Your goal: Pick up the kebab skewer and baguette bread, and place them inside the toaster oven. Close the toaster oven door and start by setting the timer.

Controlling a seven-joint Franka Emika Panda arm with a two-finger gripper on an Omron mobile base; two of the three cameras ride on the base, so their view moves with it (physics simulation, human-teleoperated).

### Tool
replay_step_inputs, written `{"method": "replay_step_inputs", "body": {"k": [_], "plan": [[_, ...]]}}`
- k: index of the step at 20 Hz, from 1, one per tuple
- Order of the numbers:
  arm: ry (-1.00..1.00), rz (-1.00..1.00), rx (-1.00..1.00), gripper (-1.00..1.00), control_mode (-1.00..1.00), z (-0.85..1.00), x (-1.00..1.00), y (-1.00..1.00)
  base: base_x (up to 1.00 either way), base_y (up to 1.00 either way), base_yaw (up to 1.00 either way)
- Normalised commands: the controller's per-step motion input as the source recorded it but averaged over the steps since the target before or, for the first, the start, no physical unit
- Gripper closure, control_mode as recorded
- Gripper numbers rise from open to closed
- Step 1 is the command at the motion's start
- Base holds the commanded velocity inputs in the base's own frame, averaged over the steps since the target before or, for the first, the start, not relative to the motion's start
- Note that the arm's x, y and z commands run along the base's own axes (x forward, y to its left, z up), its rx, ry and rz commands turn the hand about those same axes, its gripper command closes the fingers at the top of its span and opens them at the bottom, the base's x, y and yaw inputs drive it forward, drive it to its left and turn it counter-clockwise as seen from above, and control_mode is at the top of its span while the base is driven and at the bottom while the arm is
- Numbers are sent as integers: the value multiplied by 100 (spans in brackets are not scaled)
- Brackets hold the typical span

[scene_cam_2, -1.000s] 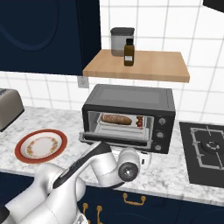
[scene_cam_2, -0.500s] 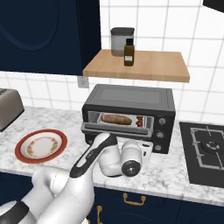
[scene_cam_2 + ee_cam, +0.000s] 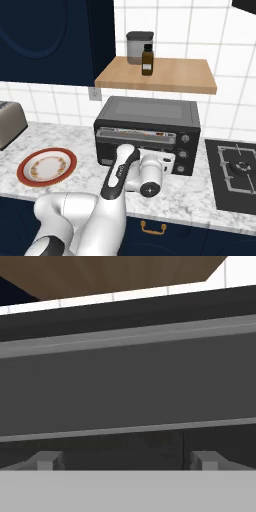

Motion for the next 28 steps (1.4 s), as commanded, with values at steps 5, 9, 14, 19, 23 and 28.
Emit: {"method": "replay_step_inputs", "body": {"k": [5, 9, 14, 19, 23, 28], "plan": [[-3, 0, 0, -100, -100, 0, 28, 0, 0, 0, 0], [-1, 0, 0, -100, -100, 0, 19, 0, 0, 0, 0], [0, -1, 0, -100, -100, 1, -5, -43, 0, 0, 0], [0, 0, 0, -100, -100, 11, -24, -82, 0, 0, 0], [3, 0, 0, -100, -100, 12, -35, -68, 0, 0, 0], [6, 0, 0, -100, -100, 2, -29, -44, 0, 0, 0]]}}
